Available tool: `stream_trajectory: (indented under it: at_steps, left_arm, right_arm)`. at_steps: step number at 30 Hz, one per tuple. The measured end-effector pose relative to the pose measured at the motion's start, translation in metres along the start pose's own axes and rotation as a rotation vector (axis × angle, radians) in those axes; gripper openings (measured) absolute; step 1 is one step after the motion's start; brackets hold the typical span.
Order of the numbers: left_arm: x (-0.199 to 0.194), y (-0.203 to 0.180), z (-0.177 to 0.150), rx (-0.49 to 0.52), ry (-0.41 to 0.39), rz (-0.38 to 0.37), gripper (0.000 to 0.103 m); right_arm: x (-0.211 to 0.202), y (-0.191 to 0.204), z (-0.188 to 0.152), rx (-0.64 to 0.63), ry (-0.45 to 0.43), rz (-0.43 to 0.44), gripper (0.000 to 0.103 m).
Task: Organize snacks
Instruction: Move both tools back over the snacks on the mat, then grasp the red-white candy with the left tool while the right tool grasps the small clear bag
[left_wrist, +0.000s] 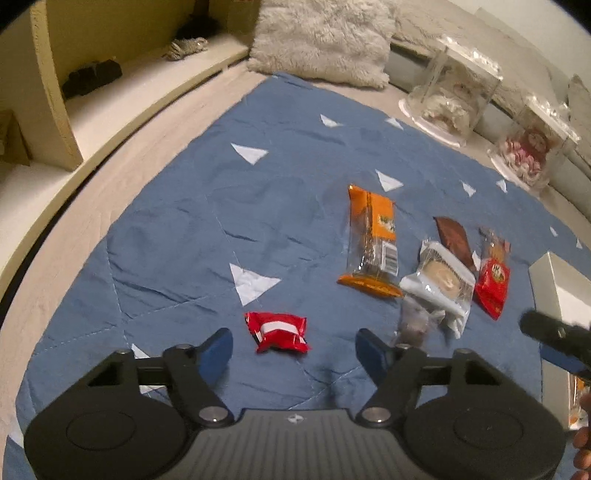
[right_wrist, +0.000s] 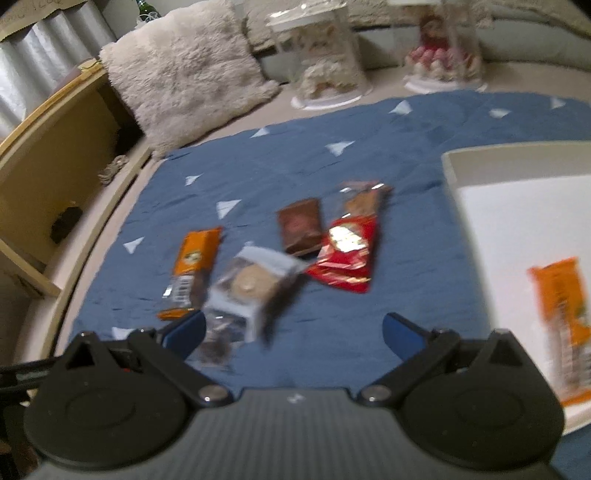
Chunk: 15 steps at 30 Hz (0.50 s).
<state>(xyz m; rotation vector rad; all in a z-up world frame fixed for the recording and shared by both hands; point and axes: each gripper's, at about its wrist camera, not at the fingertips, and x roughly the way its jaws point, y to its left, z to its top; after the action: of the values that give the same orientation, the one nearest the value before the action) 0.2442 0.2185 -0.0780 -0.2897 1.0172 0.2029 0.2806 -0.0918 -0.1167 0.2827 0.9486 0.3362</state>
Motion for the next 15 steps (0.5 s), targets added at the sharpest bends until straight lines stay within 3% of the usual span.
stream_trajectory:
  at_steps: [7,15]
  left_arm:
    - [0.016,-0.004,-0.004,0.018,0.030,0.021,0.068]
    - [0.022,-0.004,-0.002,-0.004,0.023,0.061,0.068]
  right_arm:
    - [0.031,0.022,0.002,0.048,0.040,0.094,0.073]
    - [0.075,0.049,-0.011,0.051,0.107,0.118,0.067]
